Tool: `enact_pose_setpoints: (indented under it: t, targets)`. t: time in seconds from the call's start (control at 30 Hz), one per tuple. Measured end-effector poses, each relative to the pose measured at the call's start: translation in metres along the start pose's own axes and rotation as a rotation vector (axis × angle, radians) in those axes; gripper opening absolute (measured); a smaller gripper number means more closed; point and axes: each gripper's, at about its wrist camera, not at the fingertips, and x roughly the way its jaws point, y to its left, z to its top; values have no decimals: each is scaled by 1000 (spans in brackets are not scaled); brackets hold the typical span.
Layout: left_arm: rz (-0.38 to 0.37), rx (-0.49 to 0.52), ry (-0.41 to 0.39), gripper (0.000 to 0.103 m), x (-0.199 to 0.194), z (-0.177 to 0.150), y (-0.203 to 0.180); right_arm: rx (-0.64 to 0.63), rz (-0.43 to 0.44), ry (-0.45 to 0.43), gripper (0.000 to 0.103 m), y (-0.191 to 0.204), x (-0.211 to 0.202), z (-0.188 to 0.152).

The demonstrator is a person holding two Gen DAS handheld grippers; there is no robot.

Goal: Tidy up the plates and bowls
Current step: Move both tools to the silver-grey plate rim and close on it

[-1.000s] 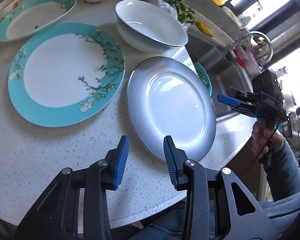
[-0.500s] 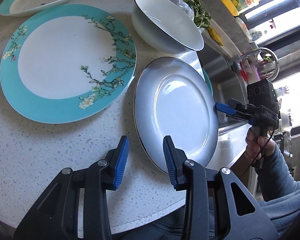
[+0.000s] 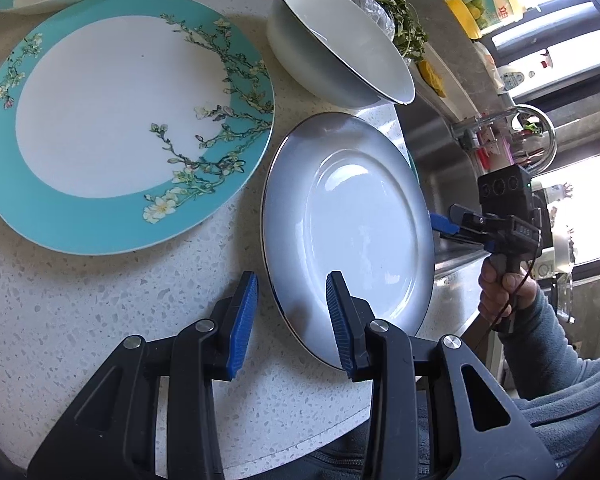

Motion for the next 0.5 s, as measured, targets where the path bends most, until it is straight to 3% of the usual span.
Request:
enact_pose_setpoints:
  t: [0.5]
  targets:
    - [-104, -35, 29, 35, 11, 17, 8, 3, 158, 111, 47, -14, 15, 15]
